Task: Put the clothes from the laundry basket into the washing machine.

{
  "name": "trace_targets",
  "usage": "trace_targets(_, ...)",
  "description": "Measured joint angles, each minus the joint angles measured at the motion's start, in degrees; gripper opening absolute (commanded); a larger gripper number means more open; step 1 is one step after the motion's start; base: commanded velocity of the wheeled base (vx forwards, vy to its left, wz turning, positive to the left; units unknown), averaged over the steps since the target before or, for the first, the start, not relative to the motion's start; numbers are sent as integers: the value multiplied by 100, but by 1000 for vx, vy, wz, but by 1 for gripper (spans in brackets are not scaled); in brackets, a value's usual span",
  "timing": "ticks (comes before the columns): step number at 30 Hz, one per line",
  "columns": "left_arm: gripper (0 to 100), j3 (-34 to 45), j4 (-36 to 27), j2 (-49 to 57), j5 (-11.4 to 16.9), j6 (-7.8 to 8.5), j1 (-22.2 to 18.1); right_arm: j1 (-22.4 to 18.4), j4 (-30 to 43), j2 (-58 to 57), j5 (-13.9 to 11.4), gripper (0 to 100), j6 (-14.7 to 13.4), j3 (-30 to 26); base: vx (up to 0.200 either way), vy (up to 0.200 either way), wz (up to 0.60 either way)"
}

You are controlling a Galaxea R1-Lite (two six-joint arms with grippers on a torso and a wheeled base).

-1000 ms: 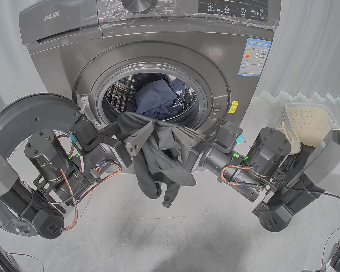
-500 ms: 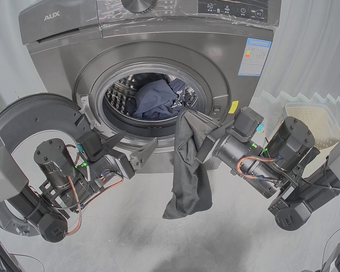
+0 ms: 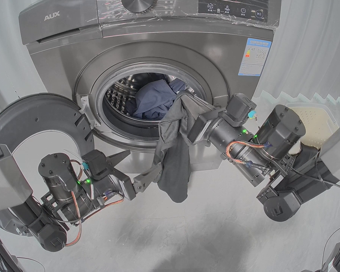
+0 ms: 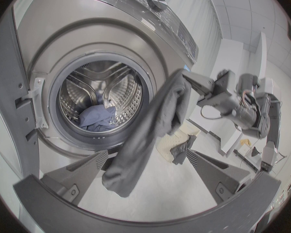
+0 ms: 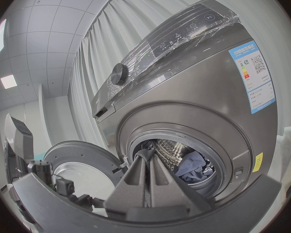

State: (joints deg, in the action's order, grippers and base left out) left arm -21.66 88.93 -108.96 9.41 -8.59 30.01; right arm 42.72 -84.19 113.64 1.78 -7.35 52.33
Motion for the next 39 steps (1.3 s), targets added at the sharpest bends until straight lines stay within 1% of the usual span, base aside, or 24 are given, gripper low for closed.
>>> trace_targets(3,100,182,5,-124,44,173,11,6,33,83,13,0,-1,135,0,0,0)
trace_targets(5,100,290,5,-258,60,236,9,13,52,127,18,0,0,205,0,0,0)
trace_targets(9,100,373,5,-527,68,283,-26,20,71,179,22,0,11,284,0,0,0)
trace_targets(15,100,297,5,-936,71,318,-66,24,95,201,22,0,13,375,0,0,0)
trace_targets(22,100,-102,7,-1548,60,483,-163,26,132,199,24,0,13,463,0,0,0)
trace_targets(26,100,-313,5,-1822,55,510,-194,30,134,190,22,0,10,485,0,0,0)
trace_targets(39,100,-791,5,-2334,68,503,-184,52,134,179,24,0,7,472,0,0,0)
